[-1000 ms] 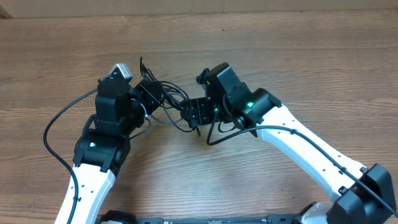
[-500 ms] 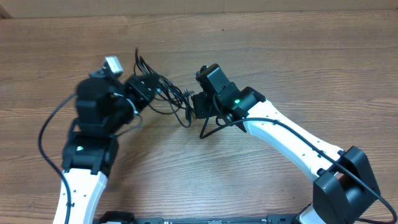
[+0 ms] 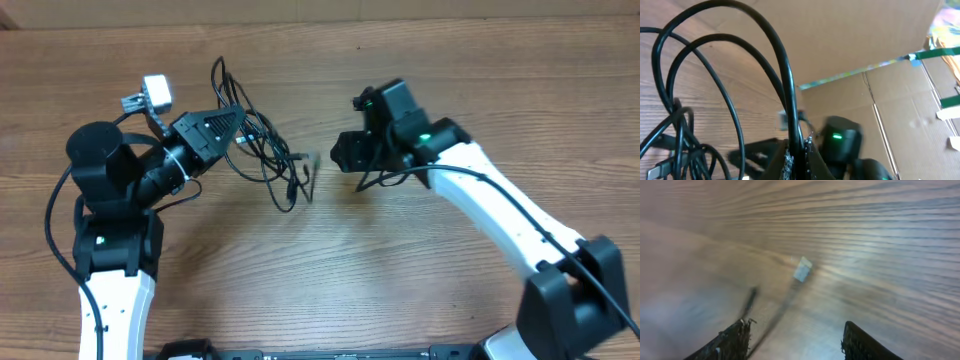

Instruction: Untangle cables

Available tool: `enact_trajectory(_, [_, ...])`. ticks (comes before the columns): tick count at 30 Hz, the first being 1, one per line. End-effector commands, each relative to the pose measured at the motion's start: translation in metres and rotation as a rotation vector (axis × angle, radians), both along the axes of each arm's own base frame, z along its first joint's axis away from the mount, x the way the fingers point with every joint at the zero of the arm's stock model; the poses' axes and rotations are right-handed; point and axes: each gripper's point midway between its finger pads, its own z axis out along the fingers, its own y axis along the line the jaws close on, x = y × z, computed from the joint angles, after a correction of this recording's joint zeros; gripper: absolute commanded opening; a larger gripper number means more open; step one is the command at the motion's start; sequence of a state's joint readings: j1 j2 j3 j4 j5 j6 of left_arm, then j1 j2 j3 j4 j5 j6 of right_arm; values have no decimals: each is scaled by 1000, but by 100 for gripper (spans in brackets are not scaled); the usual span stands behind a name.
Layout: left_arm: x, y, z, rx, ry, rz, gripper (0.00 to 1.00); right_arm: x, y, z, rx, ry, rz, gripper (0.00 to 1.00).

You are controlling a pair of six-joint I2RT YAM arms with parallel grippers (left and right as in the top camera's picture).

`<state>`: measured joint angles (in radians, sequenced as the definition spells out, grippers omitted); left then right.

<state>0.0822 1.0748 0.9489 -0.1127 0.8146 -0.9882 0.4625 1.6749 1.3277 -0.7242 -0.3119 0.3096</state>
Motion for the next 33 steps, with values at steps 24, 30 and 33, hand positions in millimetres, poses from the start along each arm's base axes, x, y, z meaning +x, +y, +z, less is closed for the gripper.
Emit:
enact_trajectory(24, [-17,-26,46,-163,-63,-233,4,-8,58,3,17,-267,76,4])
enact_trajectory(30, [-44,-39,67,-21,-347,-421,4,29,-11,-8,-39,-184,-235,4])
enact_trajectory(33, [-56,-37,64,23,-398,-497,4,38,-67,-23,-117,-111,-371,4])
